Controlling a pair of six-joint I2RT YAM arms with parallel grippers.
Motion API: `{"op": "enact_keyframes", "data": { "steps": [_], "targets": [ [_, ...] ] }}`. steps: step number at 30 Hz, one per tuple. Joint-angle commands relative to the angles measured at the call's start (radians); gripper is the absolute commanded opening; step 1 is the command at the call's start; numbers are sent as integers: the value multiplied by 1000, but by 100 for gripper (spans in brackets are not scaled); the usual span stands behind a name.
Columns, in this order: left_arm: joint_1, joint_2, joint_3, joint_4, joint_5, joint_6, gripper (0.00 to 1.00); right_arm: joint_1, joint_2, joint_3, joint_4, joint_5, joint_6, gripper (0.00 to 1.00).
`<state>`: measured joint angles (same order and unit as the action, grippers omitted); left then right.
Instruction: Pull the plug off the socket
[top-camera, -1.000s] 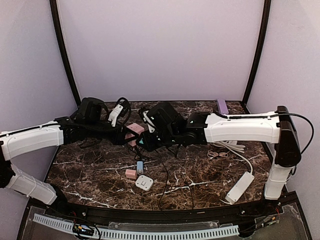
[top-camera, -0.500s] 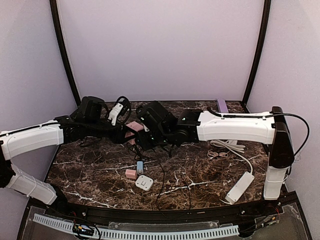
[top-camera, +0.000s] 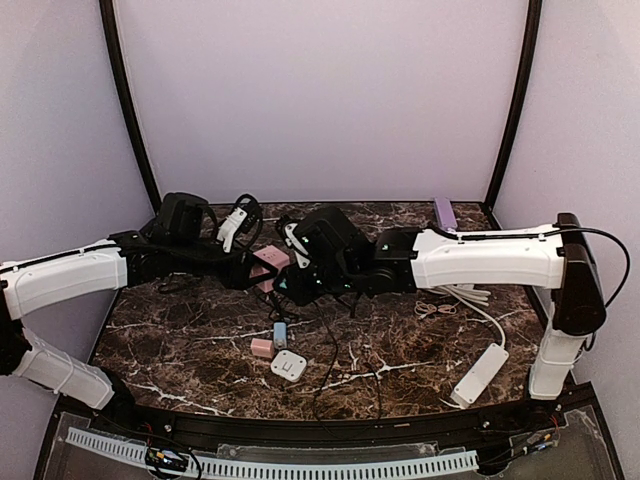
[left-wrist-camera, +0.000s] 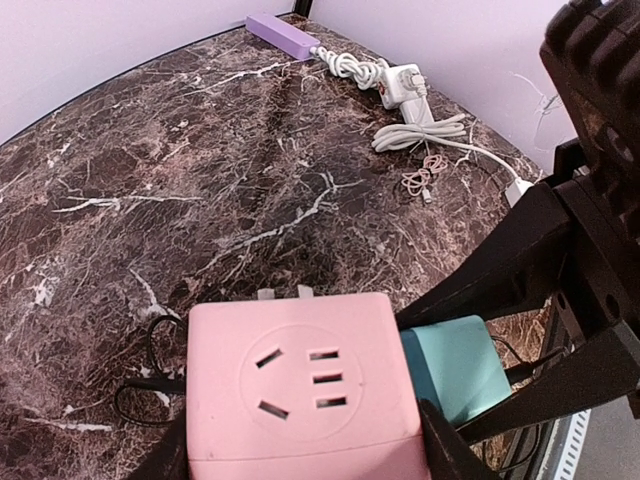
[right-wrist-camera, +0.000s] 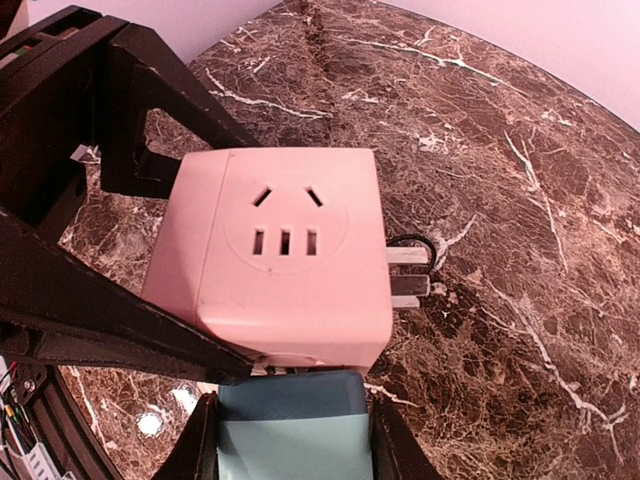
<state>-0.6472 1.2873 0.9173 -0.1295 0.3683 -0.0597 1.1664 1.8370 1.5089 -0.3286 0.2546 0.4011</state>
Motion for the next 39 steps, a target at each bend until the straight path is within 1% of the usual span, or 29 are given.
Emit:
{"op": "enact_keyframes", "data": {
  "steps": [1, 7, 12, 17, 21, 25, 27, 39],
  "targets": [
    [-10, -27, 5, 34, 183, 18, 1, -15, -45, -45, 130, -110, -98, 0],
    [-11, -26, 8, 31, 193, 21, 0, -20, -53, -64, 154, -162, -117, 0],
    [-11, -28, 10, 21, 149, 23, 1, -19, -49, -64, 164, -155, -102, 0],
    [-11, -29, 14, -3, 45, 17, 1, -20, -31, -28, 92, -63, -36, 0],
    [-10, -32, 14, -13, -36, 12, 1, -20, -9, 10, 19, -20, 28, 0],
    [-11, -44, 9, -19, -111, 9, 1, -38, 30, 81, -96, -5, 119, 0],
    [-11, -52, 6, -24, -147, 7, 1, -49, 40, 93, -126, -16, 146, 0],
    [-7, -52, 5, -32, -215, -10, 1, -90, 43, 98, -179, -33, 215, 0]
  ]
}}
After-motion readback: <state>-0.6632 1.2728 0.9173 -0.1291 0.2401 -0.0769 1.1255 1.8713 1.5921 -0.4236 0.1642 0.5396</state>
